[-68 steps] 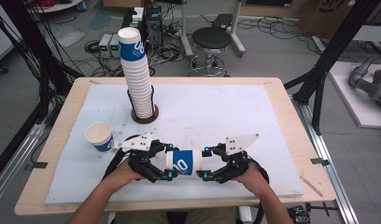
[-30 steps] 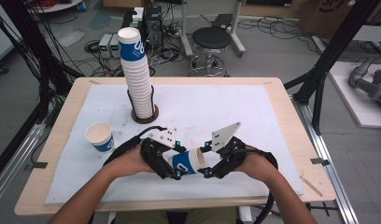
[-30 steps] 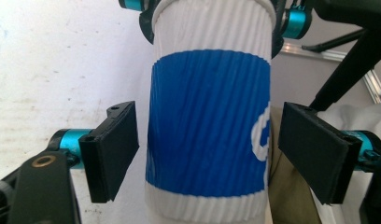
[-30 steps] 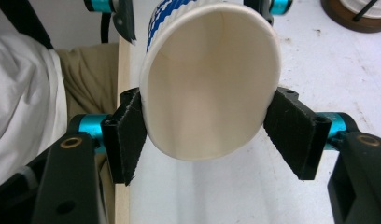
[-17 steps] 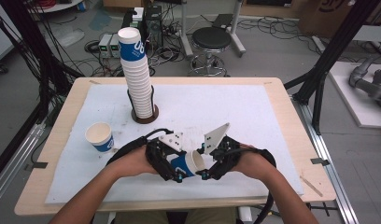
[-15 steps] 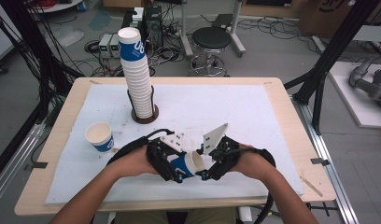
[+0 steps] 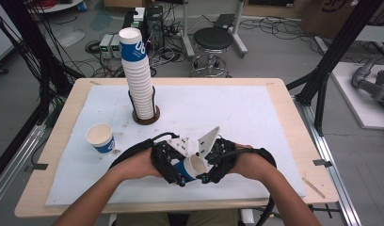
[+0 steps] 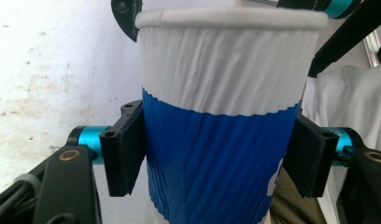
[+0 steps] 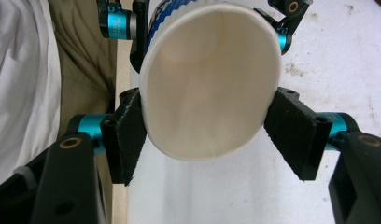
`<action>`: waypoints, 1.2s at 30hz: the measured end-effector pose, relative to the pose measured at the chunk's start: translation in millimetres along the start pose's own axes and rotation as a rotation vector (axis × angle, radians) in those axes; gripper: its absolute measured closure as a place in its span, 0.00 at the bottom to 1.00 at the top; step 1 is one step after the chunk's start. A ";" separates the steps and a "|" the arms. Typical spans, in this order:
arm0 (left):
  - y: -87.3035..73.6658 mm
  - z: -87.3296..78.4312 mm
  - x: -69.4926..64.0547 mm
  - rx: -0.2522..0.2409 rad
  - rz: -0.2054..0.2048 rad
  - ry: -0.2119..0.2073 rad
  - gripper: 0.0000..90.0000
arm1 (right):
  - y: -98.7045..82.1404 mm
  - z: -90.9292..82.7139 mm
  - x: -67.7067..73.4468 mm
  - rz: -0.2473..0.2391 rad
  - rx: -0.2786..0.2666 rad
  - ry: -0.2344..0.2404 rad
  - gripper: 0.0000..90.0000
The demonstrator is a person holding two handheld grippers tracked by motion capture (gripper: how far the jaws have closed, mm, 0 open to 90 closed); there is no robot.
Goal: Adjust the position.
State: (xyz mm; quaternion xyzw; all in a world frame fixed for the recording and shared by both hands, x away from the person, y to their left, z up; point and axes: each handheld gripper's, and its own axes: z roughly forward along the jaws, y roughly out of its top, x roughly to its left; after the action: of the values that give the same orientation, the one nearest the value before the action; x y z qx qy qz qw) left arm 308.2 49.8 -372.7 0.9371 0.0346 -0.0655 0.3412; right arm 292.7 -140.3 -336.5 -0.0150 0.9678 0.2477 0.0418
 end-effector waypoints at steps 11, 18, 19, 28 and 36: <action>-7.7 -0.9 0.9 -0.115 0.000 -0.025 0.30 | -1.3 -5.0 -3.1 0.031 -0.043 0.022 0.23; -14.7 -0.2 0.9 -0.196 -0.006 -0.040 0.29 | -3.9 -15.7 -4.6 0.084 -0.205 0.041 0.22; -16.1 0.1 0.7 -0.207 -0.009 -0.039 0.29 | -4.1 -17.4 -4.9 0.087 -0.230 0.040 0.22; -28.5 0.5 1.4 -0.298 -0.003 0.022 0.30 | -20.9 -36.8 -6.3 0.151 -0.367 -0.041 0.22; -44.6 -0.6 6.9 -0.402 -0.047 0.101 0.29 | -59.8 -41.8 -8.1 0.289 -0.461 -0.155 0.22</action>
State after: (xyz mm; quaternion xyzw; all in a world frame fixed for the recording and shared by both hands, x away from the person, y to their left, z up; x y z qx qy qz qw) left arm 310.1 84.4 -401.6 0.8512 0.0860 -0.0179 0.5175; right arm 300.7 -212.8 -327.9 0.1330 0.8720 0.4650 0.0753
